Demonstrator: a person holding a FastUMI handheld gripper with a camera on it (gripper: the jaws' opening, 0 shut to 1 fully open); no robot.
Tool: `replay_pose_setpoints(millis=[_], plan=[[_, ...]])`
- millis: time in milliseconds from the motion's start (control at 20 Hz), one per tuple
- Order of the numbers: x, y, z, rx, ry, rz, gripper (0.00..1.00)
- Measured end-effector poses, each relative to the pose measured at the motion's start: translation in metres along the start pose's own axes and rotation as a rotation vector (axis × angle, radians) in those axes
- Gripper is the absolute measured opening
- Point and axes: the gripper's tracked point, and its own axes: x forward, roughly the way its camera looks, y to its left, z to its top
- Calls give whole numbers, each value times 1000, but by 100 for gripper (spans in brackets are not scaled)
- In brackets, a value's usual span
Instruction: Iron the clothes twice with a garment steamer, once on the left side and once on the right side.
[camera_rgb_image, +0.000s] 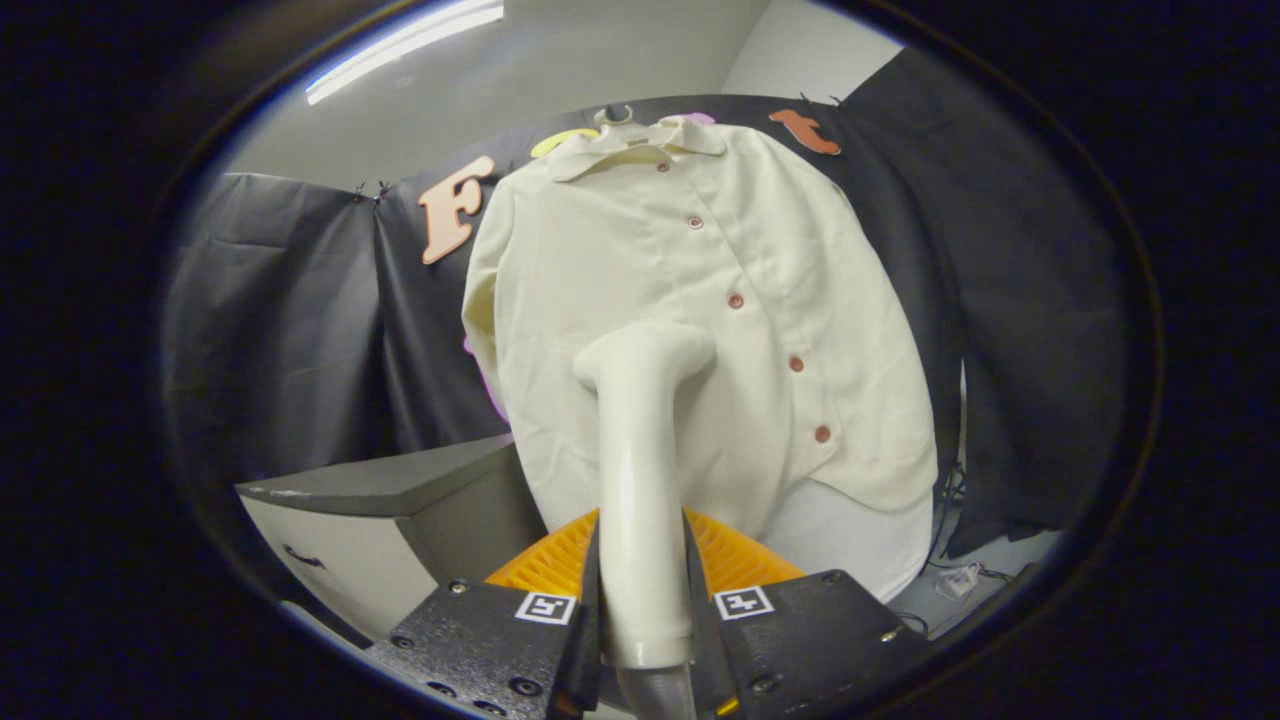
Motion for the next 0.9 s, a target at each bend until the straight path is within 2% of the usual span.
replay_pose_setpoints(millis=[600, 900], plan=[[-30, -14, -65, 15, 120, -20, 35], [-59, -7, -75, 4, 143, -4, 35]])
